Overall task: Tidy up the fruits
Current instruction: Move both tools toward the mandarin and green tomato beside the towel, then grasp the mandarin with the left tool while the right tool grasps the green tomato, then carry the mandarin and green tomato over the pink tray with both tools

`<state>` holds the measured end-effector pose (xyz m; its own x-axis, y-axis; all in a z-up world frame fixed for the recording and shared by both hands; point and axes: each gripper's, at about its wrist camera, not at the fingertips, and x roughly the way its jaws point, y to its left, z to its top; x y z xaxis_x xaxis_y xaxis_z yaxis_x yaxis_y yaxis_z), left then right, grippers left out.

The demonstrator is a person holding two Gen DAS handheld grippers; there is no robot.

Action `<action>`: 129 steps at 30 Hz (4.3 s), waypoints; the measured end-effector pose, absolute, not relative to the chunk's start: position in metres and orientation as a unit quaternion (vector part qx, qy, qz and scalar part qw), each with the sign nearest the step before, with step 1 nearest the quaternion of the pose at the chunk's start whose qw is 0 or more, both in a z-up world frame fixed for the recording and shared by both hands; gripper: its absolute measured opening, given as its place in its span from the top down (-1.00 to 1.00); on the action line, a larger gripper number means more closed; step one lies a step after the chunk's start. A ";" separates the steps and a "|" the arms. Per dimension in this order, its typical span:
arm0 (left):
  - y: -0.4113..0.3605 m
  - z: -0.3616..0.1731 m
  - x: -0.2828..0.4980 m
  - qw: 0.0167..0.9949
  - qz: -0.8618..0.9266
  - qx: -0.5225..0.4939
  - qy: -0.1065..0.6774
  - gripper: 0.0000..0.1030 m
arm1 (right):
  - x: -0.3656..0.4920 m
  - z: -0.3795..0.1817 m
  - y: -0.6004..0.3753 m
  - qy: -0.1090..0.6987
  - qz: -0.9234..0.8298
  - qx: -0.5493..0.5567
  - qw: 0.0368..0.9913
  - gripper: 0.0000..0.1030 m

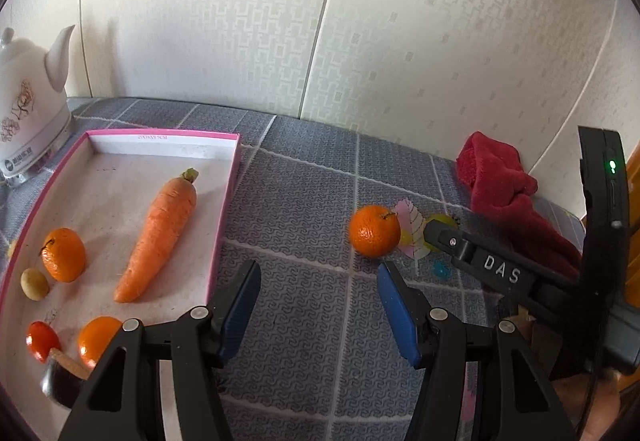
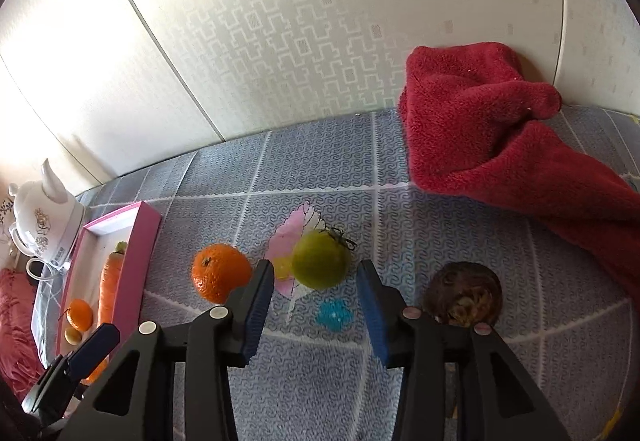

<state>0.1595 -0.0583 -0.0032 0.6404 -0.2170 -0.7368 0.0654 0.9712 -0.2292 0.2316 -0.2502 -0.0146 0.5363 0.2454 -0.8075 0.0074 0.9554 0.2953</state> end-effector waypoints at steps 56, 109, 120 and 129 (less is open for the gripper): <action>-0.090 -0.026 0.156 0.894 -0.144 -0.057 0.421 0.27 | 0.234 -0.018 -0.263 0.485 0.085 0.107 0.864 0.35; -0.082 -0.034 0.069 0.913 -0.113 -0.048 0.388 0.26 | 0.166 -0.015 -0.238 0.531 0.096 0.004 0.842 0.35; -0.077 -0.003 0.052 0.931 -0.100 -0.047 0.348 0.27 | 0.165 -0.009 -0.240 0.512 0.081 0.007 0.855 0.35; -0.055 0.027 0.041 0.949 -0.043 -0.052 0.309 0.27 | 0.162 -0.005 -0.241 0.503 0.070 0.018 0.861 0.35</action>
